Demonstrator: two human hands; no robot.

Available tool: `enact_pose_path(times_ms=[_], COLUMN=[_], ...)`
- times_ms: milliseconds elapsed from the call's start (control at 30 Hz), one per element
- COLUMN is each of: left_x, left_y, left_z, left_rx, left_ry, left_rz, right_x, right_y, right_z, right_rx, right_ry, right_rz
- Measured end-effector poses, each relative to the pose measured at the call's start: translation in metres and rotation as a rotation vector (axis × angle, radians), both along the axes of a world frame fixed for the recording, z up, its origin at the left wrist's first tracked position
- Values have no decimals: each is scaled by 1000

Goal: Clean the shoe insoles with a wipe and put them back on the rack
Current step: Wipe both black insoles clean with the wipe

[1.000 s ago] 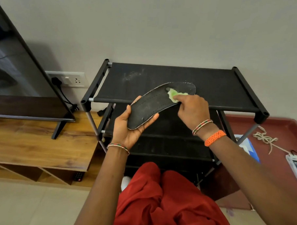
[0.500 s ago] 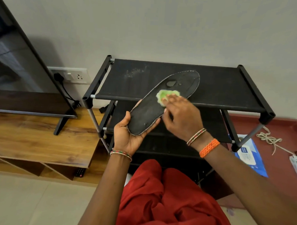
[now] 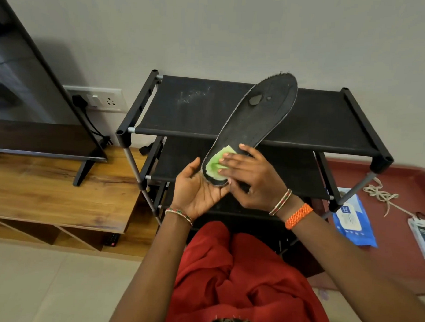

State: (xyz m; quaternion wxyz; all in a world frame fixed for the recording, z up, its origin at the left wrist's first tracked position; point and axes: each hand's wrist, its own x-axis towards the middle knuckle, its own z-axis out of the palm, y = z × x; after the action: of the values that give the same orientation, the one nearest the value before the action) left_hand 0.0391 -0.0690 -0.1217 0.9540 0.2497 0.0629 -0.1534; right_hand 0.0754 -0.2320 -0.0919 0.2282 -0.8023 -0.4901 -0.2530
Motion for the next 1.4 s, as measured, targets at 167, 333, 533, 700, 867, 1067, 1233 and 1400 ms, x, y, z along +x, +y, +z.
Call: enact_pose_path(times_ms=[167,333,533,700,867,1067,1233,1400], left_x=[15,20,6,7,7,0,12,2], left_y=[3,-13,-30,-32,-36,-45,-26,-42], left_z=[8,19,15,16,12,23,36,37], left_rx=[122,198,87,-42,-121,-127,-202,-98], left_ry=[50,9,-14,-42,-108,-166,-162,-157], left_rz=[-142,-223,-187,-115,-111,-100,33,-82], right_x=[-14,-23,-10,-31,-47,-30,-63,-23], right_y=[8,5,-3,14,15,28,30,31], right_z=[6,2,24,9,13,34,18,54], right_rx=[34,-148,84,164,85,183,128,171], right_ry=[111,213,222,365,341,284,364,245], right_rz=[8,-55,-364,-261,-137,-274,-122,-199])
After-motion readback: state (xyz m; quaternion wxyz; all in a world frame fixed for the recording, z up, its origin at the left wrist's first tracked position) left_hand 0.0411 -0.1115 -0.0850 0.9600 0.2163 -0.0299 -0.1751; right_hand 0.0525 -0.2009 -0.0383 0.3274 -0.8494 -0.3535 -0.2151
